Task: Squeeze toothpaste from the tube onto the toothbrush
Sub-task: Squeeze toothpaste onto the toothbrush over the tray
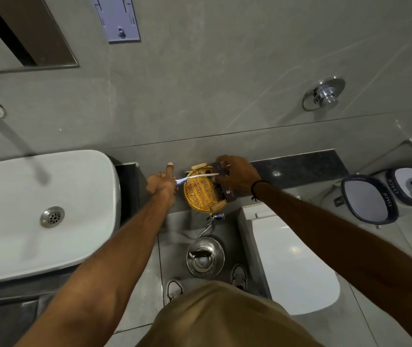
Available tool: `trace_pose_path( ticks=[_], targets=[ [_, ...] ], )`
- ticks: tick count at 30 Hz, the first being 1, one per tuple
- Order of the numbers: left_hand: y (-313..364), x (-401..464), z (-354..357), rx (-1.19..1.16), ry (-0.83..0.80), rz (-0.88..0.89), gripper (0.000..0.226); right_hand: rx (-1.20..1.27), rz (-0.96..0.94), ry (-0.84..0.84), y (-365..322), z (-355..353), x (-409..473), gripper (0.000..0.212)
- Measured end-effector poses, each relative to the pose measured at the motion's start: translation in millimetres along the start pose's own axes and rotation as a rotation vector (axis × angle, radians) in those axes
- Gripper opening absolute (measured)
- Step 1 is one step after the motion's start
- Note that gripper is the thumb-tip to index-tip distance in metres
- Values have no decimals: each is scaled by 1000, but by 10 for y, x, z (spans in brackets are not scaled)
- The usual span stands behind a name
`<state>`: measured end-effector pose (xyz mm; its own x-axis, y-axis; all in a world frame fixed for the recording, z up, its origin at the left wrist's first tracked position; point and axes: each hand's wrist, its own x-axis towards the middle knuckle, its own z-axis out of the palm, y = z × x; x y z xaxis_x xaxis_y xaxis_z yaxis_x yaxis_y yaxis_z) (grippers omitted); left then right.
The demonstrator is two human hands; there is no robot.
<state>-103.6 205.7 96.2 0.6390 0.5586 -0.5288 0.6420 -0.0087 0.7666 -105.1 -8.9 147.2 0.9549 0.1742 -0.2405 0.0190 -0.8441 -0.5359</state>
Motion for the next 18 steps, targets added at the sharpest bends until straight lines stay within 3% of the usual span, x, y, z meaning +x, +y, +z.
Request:
trace_pose_path(
  ticks=[4,10,12,16,18],
  targets=[
    [85,-20,145,27,-68,95,55,-86,-44,-176,-95,65,122,42],
    [50,87,313,87,-122,134,58,-9,7,-214,38,249,224,26],
    [-21,137,345,98,-125,85,50,8,44,-222,146,301,255,26],
    [-310,300,410,242,-169,-70,56,60,200,-259,480,456,345,31],
    [-490,405,485,241,-219,-142,46,89,278,-258,615,587,388,31]
  ],
)
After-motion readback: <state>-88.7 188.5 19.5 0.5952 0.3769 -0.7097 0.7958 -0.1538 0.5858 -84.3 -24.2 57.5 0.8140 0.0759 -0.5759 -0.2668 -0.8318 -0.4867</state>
